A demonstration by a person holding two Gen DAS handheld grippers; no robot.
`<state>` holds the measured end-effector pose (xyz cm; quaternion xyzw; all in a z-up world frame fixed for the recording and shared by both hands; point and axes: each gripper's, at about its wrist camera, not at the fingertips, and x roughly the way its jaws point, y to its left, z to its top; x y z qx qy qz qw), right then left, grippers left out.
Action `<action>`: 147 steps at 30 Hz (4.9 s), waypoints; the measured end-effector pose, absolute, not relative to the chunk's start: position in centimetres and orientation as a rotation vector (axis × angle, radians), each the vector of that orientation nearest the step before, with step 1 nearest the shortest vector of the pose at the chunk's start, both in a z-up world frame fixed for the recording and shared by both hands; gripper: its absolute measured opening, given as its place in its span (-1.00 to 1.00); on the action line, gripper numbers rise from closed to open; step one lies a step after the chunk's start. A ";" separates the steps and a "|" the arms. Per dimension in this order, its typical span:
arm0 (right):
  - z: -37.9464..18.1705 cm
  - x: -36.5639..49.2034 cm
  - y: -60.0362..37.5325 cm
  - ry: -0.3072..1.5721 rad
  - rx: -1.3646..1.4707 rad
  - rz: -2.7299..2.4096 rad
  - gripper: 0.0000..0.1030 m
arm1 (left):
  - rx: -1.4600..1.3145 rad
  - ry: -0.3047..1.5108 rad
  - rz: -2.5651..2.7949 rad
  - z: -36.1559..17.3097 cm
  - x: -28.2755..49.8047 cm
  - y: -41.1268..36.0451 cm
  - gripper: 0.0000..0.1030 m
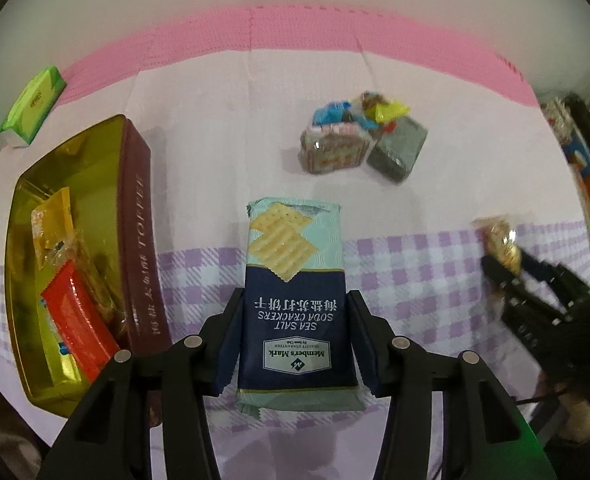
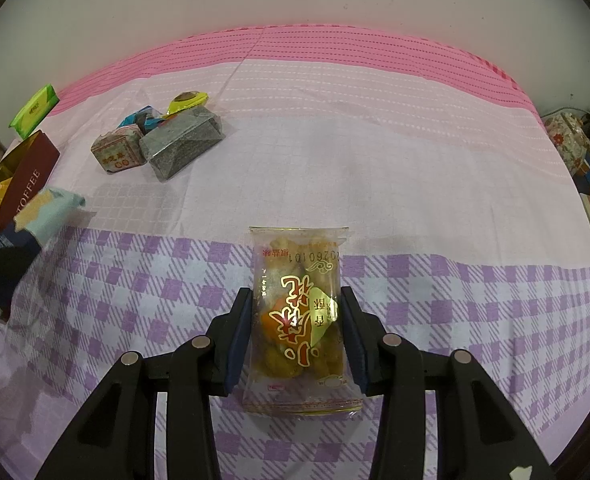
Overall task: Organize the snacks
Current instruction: 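Carry the soda cracker packet into the tin and open the left gripper, then carry the gold-printed snack bag into the tin and open the right gripper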
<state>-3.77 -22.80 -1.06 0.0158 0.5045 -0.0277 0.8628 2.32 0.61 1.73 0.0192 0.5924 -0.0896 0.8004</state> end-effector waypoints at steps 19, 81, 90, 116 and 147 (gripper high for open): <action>-1.1 -3.7 -22.7 1.060 0.036 -0.061 -0.19 | -0.026 1.172 0.057 5.8 3.5 16.1 -0.04; -0.9 -3.3 -22.4 1.101 0.045 -0.116 -0.34 | -0.042 1.094 0.126 2.2 0.7 23.0 0.29; 1.6 -3.1 -20.5 1.049 0.004 -0.132 -0.34 | -0.016 1.007 0.147 3.8 0.1 22.6 0.38; 6.1 -0.7 0.8 0.994 -0.118 0.382 -0.34 | -0.090 1.000 0.309 3.9 -0.2 26.1 0.42; 2.8 0.9 10.8 1.025 -0.264 0.530 -0.32 | -0.186 1.045 0.388 2.8 -1.1 29.3 0.43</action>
